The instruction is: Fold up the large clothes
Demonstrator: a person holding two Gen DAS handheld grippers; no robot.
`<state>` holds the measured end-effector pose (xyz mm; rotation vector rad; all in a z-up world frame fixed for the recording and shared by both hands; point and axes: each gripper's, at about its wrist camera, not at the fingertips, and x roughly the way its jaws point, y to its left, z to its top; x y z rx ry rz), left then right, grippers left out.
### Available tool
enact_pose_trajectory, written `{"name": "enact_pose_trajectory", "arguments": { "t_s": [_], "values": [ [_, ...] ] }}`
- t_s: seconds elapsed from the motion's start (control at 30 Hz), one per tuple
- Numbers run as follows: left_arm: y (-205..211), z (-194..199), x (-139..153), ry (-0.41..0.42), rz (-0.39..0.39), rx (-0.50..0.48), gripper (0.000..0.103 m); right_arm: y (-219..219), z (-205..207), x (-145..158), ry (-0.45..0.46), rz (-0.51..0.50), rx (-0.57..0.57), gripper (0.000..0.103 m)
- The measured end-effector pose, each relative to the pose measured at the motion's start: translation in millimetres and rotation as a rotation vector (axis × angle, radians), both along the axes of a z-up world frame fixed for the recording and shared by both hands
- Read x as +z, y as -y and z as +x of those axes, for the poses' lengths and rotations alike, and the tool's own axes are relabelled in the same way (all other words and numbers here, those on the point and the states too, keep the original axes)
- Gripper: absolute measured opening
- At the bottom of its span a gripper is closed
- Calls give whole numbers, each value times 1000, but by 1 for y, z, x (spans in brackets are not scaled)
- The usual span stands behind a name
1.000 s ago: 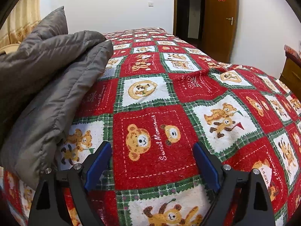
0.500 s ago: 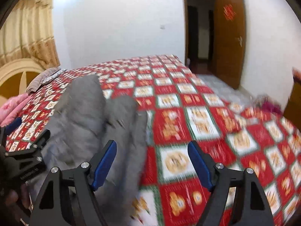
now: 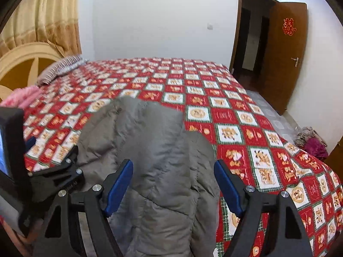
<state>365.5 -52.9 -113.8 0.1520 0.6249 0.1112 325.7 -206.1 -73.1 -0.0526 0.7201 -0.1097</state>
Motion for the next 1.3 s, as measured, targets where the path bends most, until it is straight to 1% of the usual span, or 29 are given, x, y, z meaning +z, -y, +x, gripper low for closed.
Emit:
{"name": "enact_pose_trajectory", "arguments": {
  "t_s": [0.13, 0.3, 0.4, 0.5, 0.67, 0.9, 1.07, 1.17, 1.27, 1.3],
  "values": [
    [13, 4, -9, -14, -3, -26, 103, 15, 3, -22, -25, 4, -33, 78],
    [35, 3, -18, -17, 38, -69, 103, 38, 3, -50, -40, 49, -70, 78],
    [48, 2, -22, -14, 73, -93, 103, 47, 1, -62, -46, 77, -78, 78],
    [59, 1, -26, -21, 91, -117, 103, 57, 0, -75, -58, 107, -84, 78],
    [73, 5, -35, -44, 95, -143, 103, 72, -3, -92, -67, 149, -98, 78],
    [74, 15, -48, -90, 37, -150, 103, 86, 0, -107, -83, 189, -95, 78],
    [68, 16, -51, -129, -19, -174, 103, 89, 1, -115, -81, 210, -82, 78],
    [57, 11, -47, -159, -44, -198, 103, 91, 1, -119, -84, 221, -70, 80],
    [40, -2, -43, -142, -65, -202, 103, 93, 1, -122, -84, 231, -56, 81],
    [30, -7, -41, -144, -94, -212, 103, 93, 1, -123, -82, 234, -55, 81]
  ]
}}
